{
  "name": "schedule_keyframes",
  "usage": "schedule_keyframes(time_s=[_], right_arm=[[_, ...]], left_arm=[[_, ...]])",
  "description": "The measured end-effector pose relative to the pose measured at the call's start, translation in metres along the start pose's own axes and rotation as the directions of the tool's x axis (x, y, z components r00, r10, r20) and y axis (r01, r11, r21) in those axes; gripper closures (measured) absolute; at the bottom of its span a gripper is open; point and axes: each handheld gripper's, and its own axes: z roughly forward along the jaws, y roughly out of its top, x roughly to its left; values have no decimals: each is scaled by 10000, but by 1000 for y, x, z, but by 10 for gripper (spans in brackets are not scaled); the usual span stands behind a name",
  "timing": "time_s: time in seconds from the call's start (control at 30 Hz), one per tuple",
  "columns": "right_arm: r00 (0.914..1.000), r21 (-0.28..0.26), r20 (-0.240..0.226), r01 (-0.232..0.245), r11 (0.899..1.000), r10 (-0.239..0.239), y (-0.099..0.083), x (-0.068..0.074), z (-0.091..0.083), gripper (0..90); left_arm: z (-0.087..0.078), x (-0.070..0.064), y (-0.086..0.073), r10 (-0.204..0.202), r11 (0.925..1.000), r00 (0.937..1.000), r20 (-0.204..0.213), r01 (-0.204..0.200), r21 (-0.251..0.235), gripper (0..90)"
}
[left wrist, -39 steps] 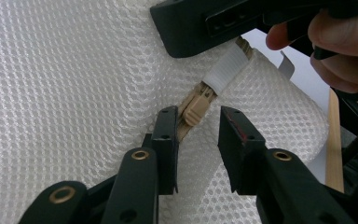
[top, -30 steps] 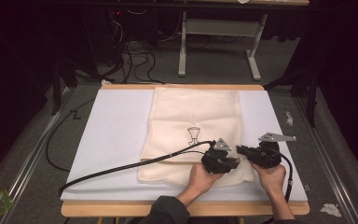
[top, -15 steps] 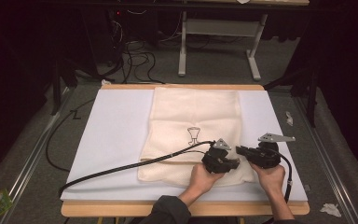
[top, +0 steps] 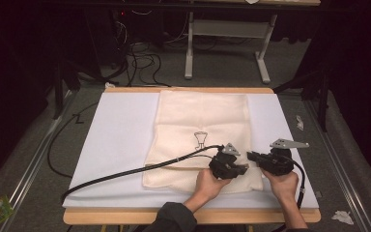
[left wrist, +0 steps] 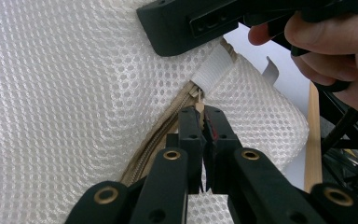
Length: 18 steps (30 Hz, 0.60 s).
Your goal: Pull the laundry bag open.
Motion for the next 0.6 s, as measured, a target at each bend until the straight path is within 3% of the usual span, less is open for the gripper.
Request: schedule_keyframes(time_s=[0.3, 0.37, 0.6], right_arm=[[9999, -62, -20, 108, 9999, -108, -2, -1, -1, 887], [10000, -76, 15, 21, 10000, -21, -2, -2, -3, 887], [10000, -109, 53, -7, 9999, 8, -1, -3, -5, 887]], left_arm=[[-3, -1, 0, 26, 9998, 10000, -86, -24, 218, 872], [-6, 0, -1, 146, 9992, 9992, -369, -132, 374, 872], [-11, 1, -2, 239, 9991, 9983, -526, -219, 367, 872]])
